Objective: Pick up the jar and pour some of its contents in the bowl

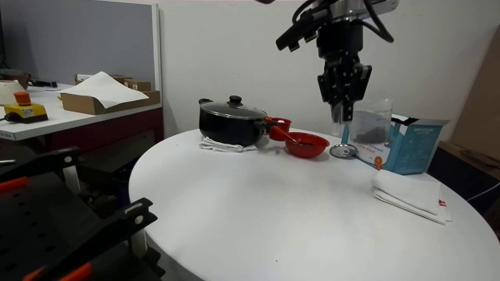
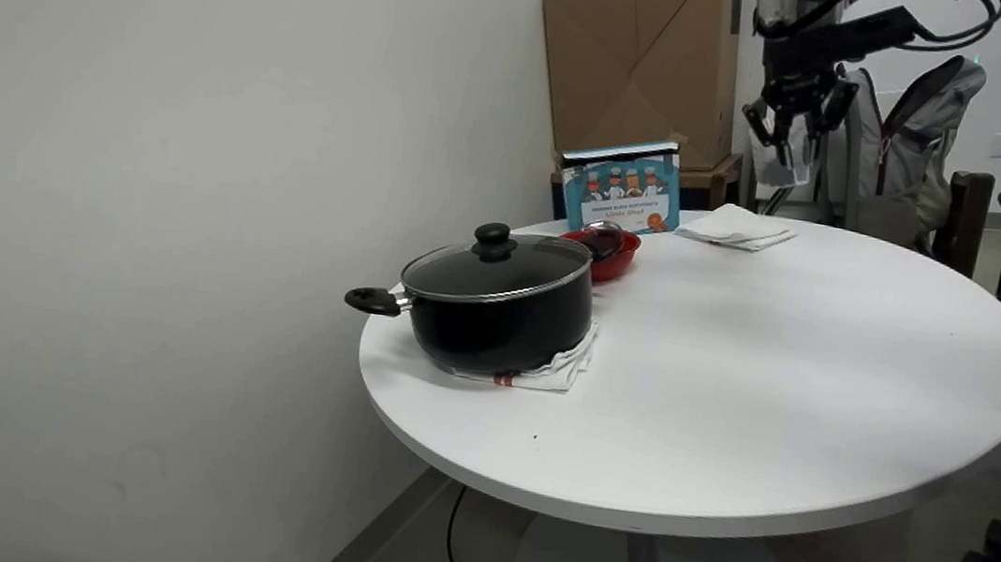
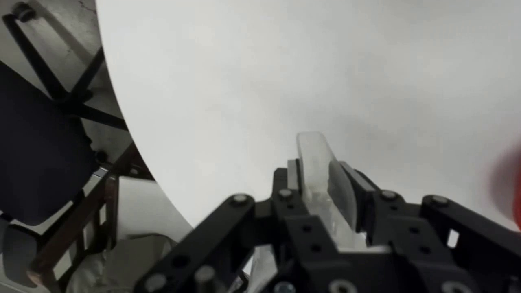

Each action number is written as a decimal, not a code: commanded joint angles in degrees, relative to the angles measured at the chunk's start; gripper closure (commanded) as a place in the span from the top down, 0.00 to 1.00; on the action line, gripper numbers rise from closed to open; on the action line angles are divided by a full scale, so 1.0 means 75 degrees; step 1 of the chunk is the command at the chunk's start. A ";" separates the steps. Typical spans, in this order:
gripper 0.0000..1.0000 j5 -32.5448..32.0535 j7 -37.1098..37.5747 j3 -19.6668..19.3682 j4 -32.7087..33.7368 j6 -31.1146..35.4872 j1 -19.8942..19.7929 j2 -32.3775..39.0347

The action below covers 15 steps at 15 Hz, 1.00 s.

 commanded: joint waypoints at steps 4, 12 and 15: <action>0.14 -0.0709 0.1125 -0.0599 -0.0876 0.0970 0.0570 0.0823; 0.13 0.0503 0.0184 0.0168 -0.1321 0.1934 0.0407 0.1367; 0.51 0.1079 -0.0285 0.0394 -0.1452 0.2115 0.0336 0.1438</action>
